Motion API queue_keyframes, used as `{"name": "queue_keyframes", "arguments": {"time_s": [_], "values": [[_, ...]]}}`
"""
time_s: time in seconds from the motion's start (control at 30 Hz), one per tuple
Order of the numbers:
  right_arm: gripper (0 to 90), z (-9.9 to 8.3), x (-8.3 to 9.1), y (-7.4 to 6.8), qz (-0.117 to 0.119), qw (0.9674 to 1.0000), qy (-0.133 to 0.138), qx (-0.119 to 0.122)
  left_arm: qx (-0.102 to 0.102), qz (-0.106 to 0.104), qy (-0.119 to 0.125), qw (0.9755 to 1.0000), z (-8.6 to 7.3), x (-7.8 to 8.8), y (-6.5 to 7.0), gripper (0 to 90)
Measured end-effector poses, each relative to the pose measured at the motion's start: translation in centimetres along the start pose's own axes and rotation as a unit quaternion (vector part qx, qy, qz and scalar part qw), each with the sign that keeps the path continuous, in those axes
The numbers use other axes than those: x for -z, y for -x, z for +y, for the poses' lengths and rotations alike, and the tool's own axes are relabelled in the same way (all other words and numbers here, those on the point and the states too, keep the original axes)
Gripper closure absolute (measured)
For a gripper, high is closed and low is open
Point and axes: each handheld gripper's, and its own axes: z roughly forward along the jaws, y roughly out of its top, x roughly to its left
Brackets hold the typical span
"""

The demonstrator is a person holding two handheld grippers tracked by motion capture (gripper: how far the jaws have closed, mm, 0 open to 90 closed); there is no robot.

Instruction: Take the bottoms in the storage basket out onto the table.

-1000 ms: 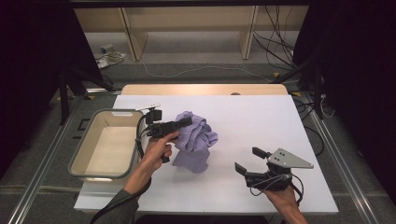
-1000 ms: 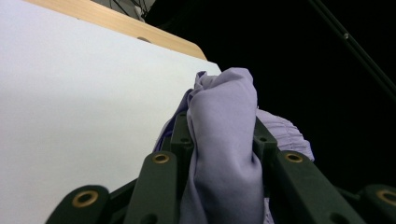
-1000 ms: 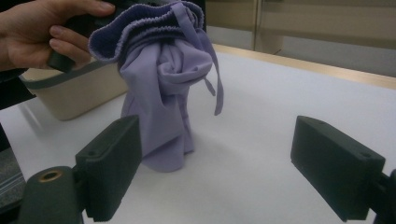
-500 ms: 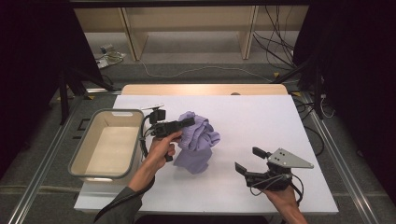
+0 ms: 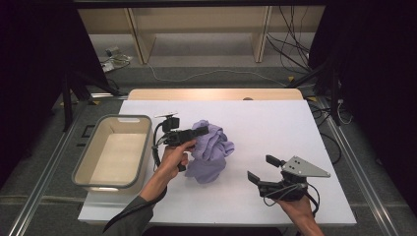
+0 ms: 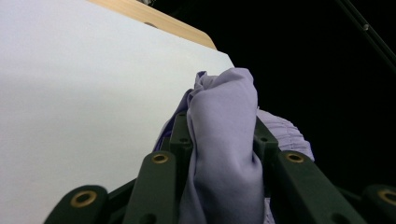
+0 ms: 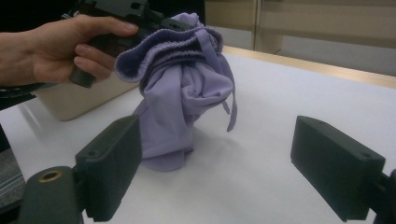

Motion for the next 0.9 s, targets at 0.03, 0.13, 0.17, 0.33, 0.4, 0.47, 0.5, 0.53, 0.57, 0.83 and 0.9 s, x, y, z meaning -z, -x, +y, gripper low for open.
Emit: {"name": "queue_keyframes", "arguments": {"time_s": [0.03,0.13,0.17,0.33,0.4,0.47,0.5,0.53,0.57,0.83,0.9], "values": [[17.5,0.0,0.0,0.0,0.0,1.0,0.0,0.0,0.0,0.001,-0.001,1.0,0.0,-0.1,-0.1,69.4],[17.5,0.0,0.0,0.0,0.001,1.0,0.0,0.0,0.004,0.002,-0.001,1.0,-0.1,-0.3,-0.3,69.4],[17.5,0.0,0.0,0.0,0.001,1.0,0.0,0.0,0.007,0.002,-0.002,1.0,-0.2,-0.4,-0.4,69.3],[17.5,0.0,0.0,0.0,0.001,1.0,0.0,-0.001,0.007,0.006,-0.009,0.9999,-0.3,-0.8,-0.7,68.8],[17.5,0.0,0.0,0.0,0.001,1.0,0.0,-0.001,0.004,0.011,-0.012,0.9999,-0.4,-0.9,-0.8,68.6],[17.5,0.0,0.0,0.0,0.001,1.0,0.0,-0.001,0.007,0.011,-0.014,0.9998,-0.5,-1.0,-0.9,68.6],[17.5,0.0,0.0,0.0,0.001,1.0,0.0,-0.001,0.005,0.012,-0.014,0.9998,-0.5,-1.1,-0.9,68.5],[17.5,0.0,0.0,0.0,0.001,1.0,0.0,-0.001,0.004,0.012,-0.016,0.9998,-0.6,-1.1,-0.9,68.5],[17.5,0.0,0.0,0.0,0.001,1.0,0.0,-0.001,0.004,0.013,-0.018,0.9997,-0.7,-1.2,-1.0,68.3],[17.5,0.0,0.0,0.0,0.001,1.0,0.0,-0.001,0.003,0.017,-0.026,0.9995,-1.1,-1.6,-1.2,67.5],[17.5,0.0,0.0,0.0,0.001,1.0,0.0,0.0,0.002,0.017,-0.027,0.9995,-1.1,-1.7,-1.2,66.9]]}}
